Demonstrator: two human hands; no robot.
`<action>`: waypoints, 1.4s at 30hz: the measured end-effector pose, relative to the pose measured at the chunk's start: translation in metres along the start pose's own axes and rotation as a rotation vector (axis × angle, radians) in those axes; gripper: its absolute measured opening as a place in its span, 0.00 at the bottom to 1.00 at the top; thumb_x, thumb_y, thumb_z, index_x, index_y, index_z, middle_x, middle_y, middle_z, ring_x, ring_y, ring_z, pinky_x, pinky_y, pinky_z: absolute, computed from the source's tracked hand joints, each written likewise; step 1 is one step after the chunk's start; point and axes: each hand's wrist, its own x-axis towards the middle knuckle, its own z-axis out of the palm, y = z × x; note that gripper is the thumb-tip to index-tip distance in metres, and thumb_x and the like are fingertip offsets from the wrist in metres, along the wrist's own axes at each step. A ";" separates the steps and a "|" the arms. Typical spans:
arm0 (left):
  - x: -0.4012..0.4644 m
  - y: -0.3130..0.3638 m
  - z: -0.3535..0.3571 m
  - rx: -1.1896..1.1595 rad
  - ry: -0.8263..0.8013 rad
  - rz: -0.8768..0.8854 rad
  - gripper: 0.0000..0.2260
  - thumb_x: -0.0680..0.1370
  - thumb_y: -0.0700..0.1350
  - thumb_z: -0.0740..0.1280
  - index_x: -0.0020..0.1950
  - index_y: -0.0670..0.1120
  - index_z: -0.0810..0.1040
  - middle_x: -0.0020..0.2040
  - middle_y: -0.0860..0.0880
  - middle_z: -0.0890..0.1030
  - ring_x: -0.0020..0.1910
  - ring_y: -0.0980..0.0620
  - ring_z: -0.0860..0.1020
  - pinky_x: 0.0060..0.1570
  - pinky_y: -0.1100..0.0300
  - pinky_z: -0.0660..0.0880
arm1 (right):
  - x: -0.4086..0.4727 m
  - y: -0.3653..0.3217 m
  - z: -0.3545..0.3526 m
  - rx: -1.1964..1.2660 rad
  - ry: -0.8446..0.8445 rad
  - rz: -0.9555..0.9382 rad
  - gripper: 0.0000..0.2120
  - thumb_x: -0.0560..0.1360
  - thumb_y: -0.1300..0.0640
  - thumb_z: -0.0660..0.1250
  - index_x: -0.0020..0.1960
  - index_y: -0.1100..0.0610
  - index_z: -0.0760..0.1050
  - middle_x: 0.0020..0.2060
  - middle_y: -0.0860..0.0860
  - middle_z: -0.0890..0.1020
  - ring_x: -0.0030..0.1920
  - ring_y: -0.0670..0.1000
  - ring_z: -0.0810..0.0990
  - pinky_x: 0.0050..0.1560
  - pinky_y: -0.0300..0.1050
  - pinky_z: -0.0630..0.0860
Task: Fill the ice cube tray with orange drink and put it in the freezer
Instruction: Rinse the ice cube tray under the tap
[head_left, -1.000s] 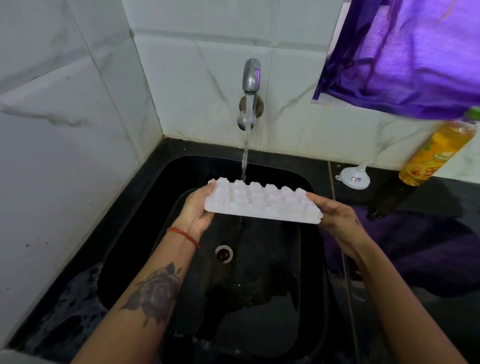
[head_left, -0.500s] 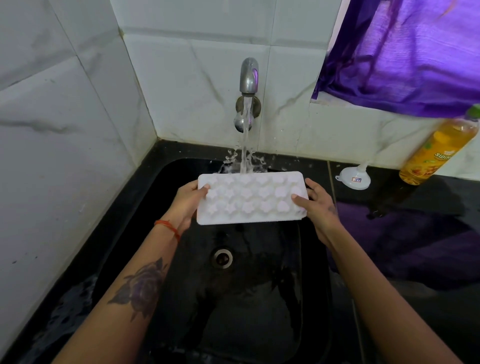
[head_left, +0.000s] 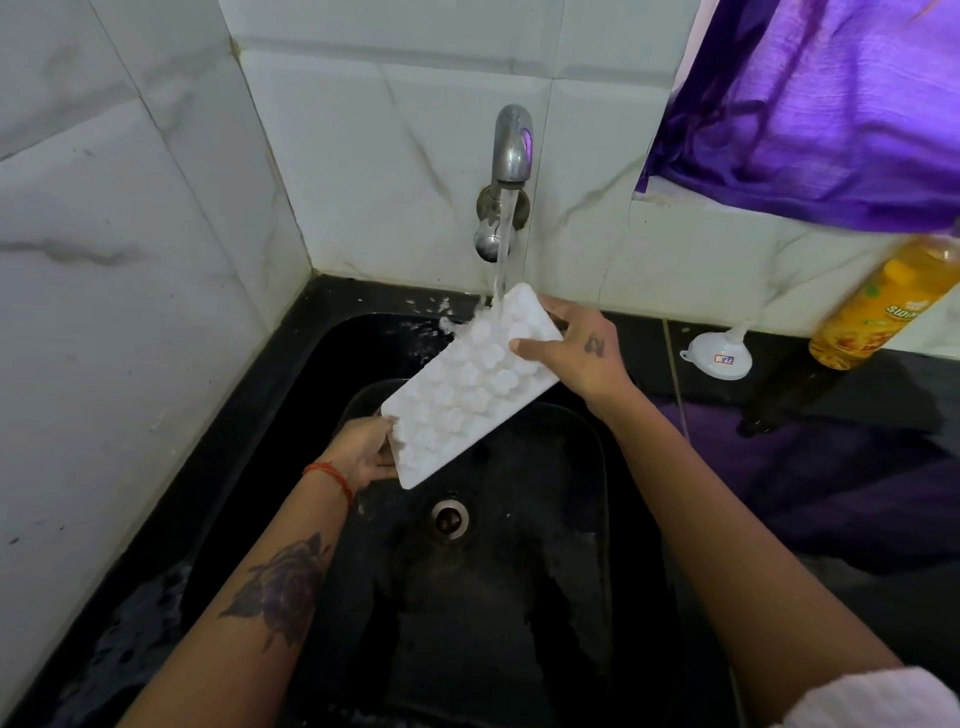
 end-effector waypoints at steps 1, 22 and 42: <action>-0.001 0.001 0.006 -0.001 -0.018 0.004 0.13 0.81 0.41 0.59 0.63 0.39 0.73 0.40 0.45 0.78 0.39 0.47 0.77 0.42 0.50 0.75 | 0.001 0.002 -0.006 0.006 0.021 0.000 0.24 0.68 0.57 0.73 0.63 0.55 0.75 0.54 0.51 0.81 0.54 0.51 0.80 0.57 0.47 0.77; -0.047 0.046 0.009 0.028 0.092 0.302 0.13 0.80 0.45 0.62 0.64 0.46 0.74 0.55 0.47 0.79 0.48 0.49 0.77 0.48 0.54 0.73 | -0.018 0.097 -0.013 0.223 -0.036 0.365 0.19 0.71 0.62 0.71 0.61 0.61 0.75 0.55 0.58 0.82 0.51 0.57 0.82 0.51 0.55 0.80; -0.014 0.012 -0.034 -0.718 -0.028 -0.035 0.34 0.77 0.65 0.54 0.73 0.41 0.62 0.73 0.37 0.62 0.71 0.34 0.63 0.61 0.31 0.65 | -0.013 0.035 0.010 -0.034 0.078 -0.071 0.21 0.60 0.65 0.78 0.46 0.52 0.73 0.44 0.49 0.79 0.46 0.49 0.78 0.46 0.43 0.77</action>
